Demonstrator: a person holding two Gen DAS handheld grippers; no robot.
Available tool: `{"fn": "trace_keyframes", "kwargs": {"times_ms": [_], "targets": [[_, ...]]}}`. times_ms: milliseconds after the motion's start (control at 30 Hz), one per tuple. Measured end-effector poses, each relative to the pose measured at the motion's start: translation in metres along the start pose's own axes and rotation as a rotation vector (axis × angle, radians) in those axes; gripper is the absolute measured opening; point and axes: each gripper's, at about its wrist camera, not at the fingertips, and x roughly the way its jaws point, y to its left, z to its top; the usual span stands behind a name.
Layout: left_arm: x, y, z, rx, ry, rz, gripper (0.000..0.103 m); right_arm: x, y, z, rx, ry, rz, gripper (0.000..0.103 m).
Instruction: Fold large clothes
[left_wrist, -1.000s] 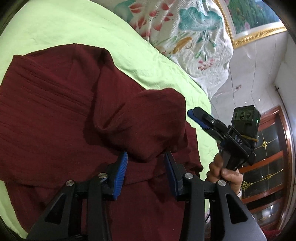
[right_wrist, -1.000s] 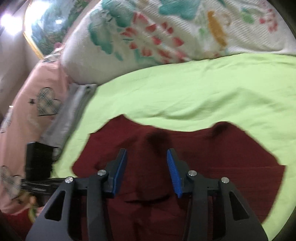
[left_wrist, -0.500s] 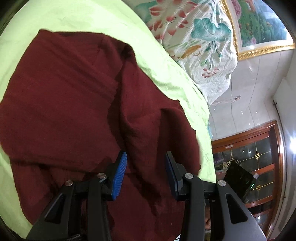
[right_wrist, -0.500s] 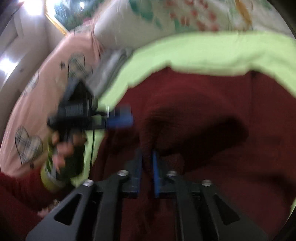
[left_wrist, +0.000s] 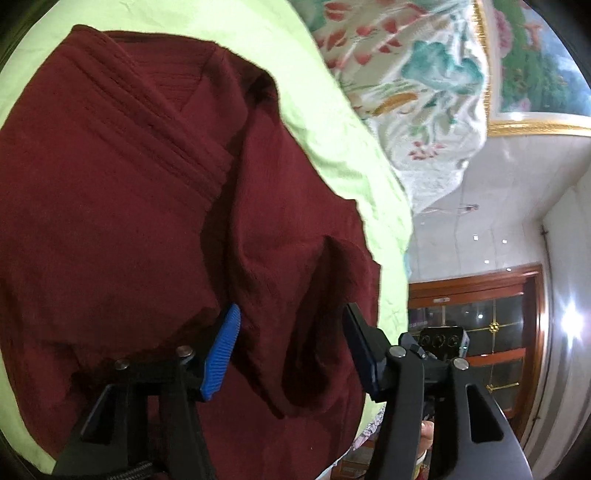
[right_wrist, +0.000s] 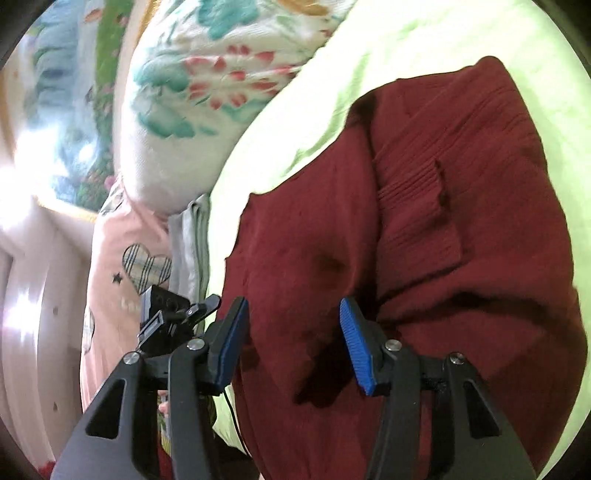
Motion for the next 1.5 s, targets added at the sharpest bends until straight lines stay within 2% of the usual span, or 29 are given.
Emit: {"fn": "trace_keyframes", "kwargs": {"times_ms": [67, 100, 133, 167, 200, 233, 267, 333, 400, 467, 533, 567, 600, 700, 867, 967, 1067, 1133, 1200, 1233, 1300, 1333, 1433, 1500], "targets": [[0.009, 0.0, 0.004, -0.02, 0.019, 0.006, 0.058, 0.008, -0.002, 0.004, 0.021, 0.004, -0.024, 0.053], [0.014, -0.001, 0.005, -0.02, 0.026, 0.013, 0.058, 0.015, -0.001, 0.004, 0.02, 0.015, -0.037, 0.049], [0.019, -0.002, 0.005, -0.012, 0.029, 0.026, 0.053, 0.018, -0.001, 0.004, 0.015, 0.025, -0.051, 0.042], [0.024, -0.004, 0.004, 0.002, 0.034, 0.045, 0.048, 0.022, -0.001, 0.004, 0.011, 0.036, -0.06, 0.021], [0.028, -0.006, 0.003, 0.019, 0.039, 0.061, 0.019, 0.028, 0.0, 0.003, 0.007, 0.053, -0.065, 0.009], [0.032, -0.008, 0.002, 0.039, 0.049, 0.063, 0.004, 0.032, 0.001, 0.003, -0.001, 0.053, -0.065, 0.009], [0.031, -0.011, 0.0, 0.063, 0.045, 0.048, 0.002, 0.032, 0.004, 0.003, -0.023, 0.042, -0.057, 0.008], [0.016, -0.021, -0.002, 0.132, -0.021, 0.013, 0.002, 0.017, 0.012, 0.008, -0.072, -0.023, -0.009, 0.007], [-0.015, -0.031, -0.002, 0.195, -0.121, -0.068, 0.002, -0.009, 0.024, 0.014, -0.148, -0.136, 0.078, 0.007], [-0.04, -0.033, -0.001, 0.231, -0.203, -0.108, 0.001, -0.033, 0.028, 0.017, -0.211, -0.229, 0.138, 0.006], [-0.054, -0.028, 0.001, 0.254, -0.23, -0.13, 0.002, -0.039, 0.021, 0.018, -0.222, -0.24, 0.194, 0.007], [-0.054, -0.023, 0.002, 0.258, -0.22, -0.127, 0.002, -0.038, 0.018, 0.016, -0.234, -0.24, 0.182, 0.006], [-0.052, -0.019, 0.002, 0.265, -0.209, -0.114, 0.002, -0.032, 0.013, 0.013, -0.255, -0.224, 0.124, 0.006], [-0.033, -0.002, -0.001, 0.282, -0.162, -0.017, 0.001, -0.008, -0.002, 0.0, -0.278, -0.141, -0.009, 0.006], [-0.018, 0.025, -0.012, 0.295, -0.112, 0.066, 0.002, 0.001, -0.019, -0.011, -0.25, -0.056, -0.071, 0.007], [-0.015, 0.032, -0.014, 0.282, -0.082, 0.116, 0.001, 0.001, -0.019, -0.011, -0.245, -0.017, -0.115, 0.01], [-0.028, 0.03, -0.022, 0.308, -0.087, 0.178, 0.0, -0.009, -0.015, -0.006, -0.238, -0.031, -0.161, 0.018], [-0.037, 0.025, -0.027, 0.32, -0.093, 0.185, 0.001, -0.019, -0.01, -0.003, -0.23, -0.058, -0.17, 0.023], [-0.042, 0.014, -0.03, 0.308, -0.083, 0.171, 0.005, -0.026, -0.005, -0.001, -0.224, -0.077, -0.152, 0.034], [-0.043, 0.009, -0.031, 0.305, -0.076, 0.157, 0.009, -0.026, -0.001, 0.001, -0.228, -0.08, -0.151, 0.035], [-0.039, -0.001, -0.03, 0.283, -0.053, 0.11, 0.027, -0.023, 0.005, 0.006, -0.219, -0.073, -0.156, 0.035], [-0.034, -0.003, -0.028, 0.256, -0.039, 0.09, 0.04, -0.019, 0.007, 0.01, -0.206, -0.065, -0.148, 0.035], [-0.022, -0.005, -0.021, 0.196, -0.013, 0.063, 0.047, -0.008, 0.009, 0.015, -0.186, -0.04, -0.16, 0.035], [-0.013, 0.002, -0.014, 0.139, 0.003, 0.091, 0.052, 0.002, 0.006, 0.016, -0.166, -0.018, -0.186, 0.035]]}}
